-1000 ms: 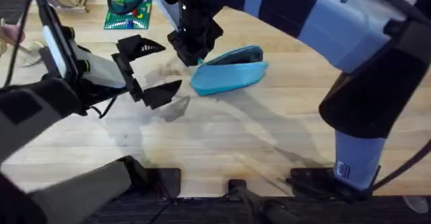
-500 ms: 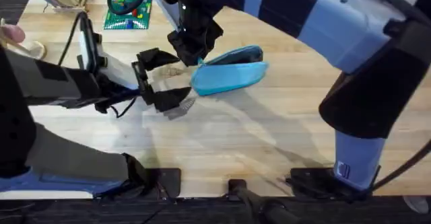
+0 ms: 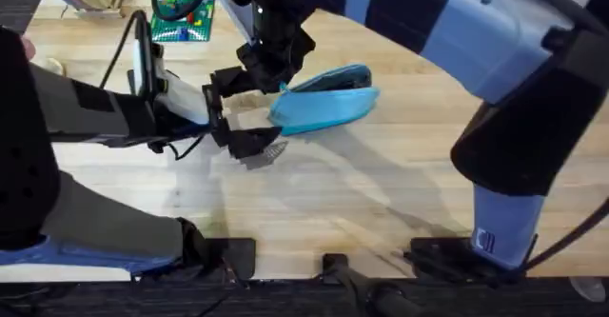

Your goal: Unzip the bag, pick up the pens from the table one at a time and place them inside, then zip the bag closed.

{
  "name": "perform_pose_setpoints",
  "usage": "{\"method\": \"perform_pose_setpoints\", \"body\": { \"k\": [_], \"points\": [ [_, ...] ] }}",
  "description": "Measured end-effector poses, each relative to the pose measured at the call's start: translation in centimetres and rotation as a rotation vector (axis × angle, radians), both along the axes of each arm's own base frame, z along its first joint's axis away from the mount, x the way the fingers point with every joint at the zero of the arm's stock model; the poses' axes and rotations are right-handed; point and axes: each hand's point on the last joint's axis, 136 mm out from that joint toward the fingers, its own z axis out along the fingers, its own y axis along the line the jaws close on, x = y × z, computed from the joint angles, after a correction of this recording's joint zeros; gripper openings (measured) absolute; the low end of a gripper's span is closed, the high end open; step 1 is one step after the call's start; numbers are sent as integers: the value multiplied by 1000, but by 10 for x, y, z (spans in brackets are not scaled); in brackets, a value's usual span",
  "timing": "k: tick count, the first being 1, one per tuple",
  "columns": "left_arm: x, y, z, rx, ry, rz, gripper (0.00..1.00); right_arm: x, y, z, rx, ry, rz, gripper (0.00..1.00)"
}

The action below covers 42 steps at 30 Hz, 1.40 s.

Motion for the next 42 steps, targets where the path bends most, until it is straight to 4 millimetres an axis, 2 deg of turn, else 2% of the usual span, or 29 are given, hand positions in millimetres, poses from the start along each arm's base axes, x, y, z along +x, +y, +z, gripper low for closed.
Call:
{"method": "perform_pose_setpoints", "body": {
  "k": [4,27,29,30,32,34,39,42],
  "points": [
    [-3,-7,1,-4,2,-28,993,0,0,0,-1,1,0,31],
    [-3,-7,1,-9,2,-30,994,0,0,0,0,0,0,32],
    [-4,-7,2,-11,2,-30,767,0,0,0,0,0,0,31],
    [-3,-7,2,-10,1,-30,704,0,0,0,0,0,0,31],
    [-4,-7,2,-11,2,-30,641,0,0,0,0,0,0,31],
    [-4,-7,2,-11,1,-31,518,0,0,0,0,0,0,31],
    [-5,-8,1,-15,14,-31,359,0,0,0,0,0,0,31],
    [-5,-8,1,-15,19,-30,205,-1,0,0,-2,2,0,32]
  ]
}}
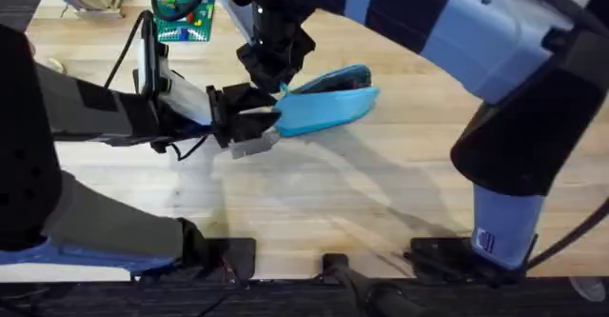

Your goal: Unzip the bag, pick up the pens from the table one at a time and place them inside, then zip the bag closed.

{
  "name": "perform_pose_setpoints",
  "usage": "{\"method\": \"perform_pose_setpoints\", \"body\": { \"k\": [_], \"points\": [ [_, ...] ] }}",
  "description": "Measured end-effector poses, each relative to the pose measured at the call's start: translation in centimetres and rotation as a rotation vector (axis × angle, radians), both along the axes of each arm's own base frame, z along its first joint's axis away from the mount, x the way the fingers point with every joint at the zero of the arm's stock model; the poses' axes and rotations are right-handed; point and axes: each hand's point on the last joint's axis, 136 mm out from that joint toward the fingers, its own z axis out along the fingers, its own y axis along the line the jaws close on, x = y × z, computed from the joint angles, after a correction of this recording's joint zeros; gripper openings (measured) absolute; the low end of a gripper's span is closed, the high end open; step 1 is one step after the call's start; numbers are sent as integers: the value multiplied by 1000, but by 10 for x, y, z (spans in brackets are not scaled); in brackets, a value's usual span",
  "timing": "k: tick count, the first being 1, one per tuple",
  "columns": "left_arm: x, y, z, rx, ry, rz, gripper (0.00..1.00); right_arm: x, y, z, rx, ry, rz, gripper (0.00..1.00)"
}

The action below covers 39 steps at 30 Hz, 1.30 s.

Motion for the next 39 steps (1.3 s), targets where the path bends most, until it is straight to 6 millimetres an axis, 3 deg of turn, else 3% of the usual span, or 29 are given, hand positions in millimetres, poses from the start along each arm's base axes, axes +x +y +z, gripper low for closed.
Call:
{"method": "perform_pose_setpoints", "body": {
  "k": [1,2,22,39],
  "points": [
    [0,0,0,0,2,0,161,0,0,0,-1,2,0,31],
    [0,0,0,-1,5,0,46,-1,-1,0,-3,7,1,32],
    [-1,0,0,-2,7,0,42,-2,-4,-1,-7,16,-4,32],
    [-1,0,0,-2,7,0,42,8,-32,-3,-52,57,99,31]
  ]
}}
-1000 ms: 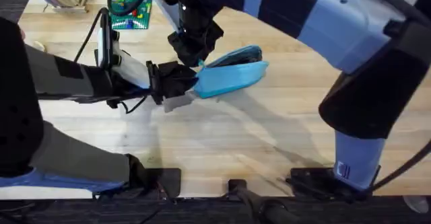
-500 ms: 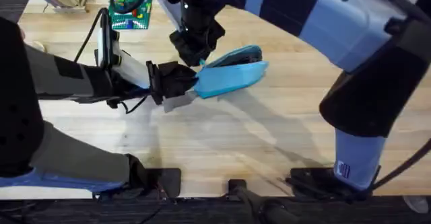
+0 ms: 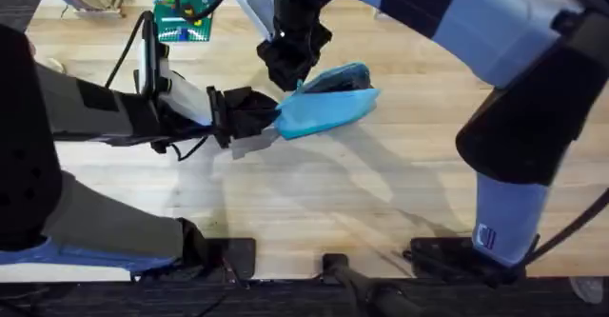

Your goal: Unzip the bag, pick up the pens from the table one at a time and place them inside, then zip the bag closed.

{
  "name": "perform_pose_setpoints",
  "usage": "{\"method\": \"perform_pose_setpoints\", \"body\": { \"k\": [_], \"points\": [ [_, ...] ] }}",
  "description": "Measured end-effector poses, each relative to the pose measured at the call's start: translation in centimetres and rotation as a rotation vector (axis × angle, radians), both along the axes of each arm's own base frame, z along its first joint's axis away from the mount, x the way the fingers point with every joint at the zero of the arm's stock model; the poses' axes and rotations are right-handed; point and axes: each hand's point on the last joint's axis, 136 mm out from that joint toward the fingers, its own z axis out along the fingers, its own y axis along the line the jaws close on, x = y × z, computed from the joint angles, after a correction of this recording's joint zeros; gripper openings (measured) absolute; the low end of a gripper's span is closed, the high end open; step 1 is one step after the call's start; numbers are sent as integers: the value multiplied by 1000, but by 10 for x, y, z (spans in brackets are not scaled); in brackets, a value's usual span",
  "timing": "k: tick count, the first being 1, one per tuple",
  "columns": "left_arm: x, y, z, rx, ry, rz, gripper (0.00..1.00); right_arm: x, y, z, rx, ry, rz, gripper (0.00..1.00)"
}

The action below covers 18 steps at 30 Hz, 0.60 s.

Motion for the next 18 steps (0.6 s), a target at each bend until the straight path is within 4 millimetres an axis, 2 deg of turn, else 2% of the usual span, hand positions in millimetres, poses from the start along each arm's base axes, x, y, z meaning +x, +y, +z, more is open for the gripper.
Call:
{"method": "perform_pose_setpoints", "body": {
  "k": [8,18],
  "points": [
    [0,0,0,0,0,0,42,6,-7,0,-3,0,27,31],
    [0,0,0,1,-3,0,42,22,-27,0,9,19,-4,31]
  ]
}}
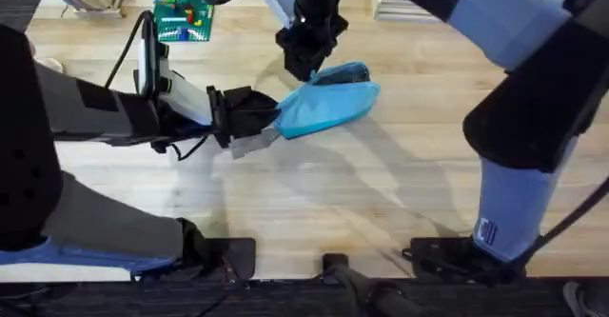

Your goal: Unzip the bag, pick up the pens from the table one at a time and place them inside, then zip the bag closed.

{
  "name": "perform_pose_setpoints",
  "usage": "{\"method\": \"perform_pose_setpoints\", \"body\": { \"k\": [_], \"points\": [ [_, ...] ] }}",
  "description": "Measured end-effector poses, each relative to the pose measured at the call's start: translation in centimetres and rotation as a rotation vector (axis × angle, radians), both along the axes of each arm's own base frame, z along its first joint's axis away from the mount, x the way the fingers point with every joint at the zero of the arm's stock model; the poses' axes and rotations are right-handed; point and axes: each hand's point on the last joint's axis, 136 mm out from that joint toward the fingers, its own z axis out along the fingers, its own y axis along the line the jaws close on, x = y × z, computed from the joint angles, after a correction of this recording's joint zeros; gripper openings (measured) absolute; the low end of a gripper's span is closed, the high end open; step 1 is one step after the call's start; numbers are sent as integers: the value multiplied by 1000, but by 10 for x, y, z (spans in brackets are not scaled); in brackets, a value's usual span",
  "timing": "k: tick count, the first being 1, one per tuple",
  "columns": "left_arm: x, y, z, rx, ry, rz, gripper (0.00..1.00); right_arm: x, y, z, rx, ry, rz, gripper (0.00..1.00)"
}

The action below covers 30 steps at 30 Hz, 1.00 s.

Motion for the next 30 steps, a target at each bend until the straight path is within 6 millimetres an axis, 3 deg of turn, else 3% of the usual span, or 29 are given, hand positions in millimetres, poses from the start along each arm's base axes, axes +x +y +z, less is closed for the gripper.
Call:
{"method": "perform_pose_setpoints", "body": {
  "k": [9,30],
  "points": [
    [0,0,0,0,0,0,42,14,-22,0,3,16,-40,31],
    [-1,-1,0,-1,3,-3,42,52,-95,-1,-20,19,-199,31]
  ]
}}
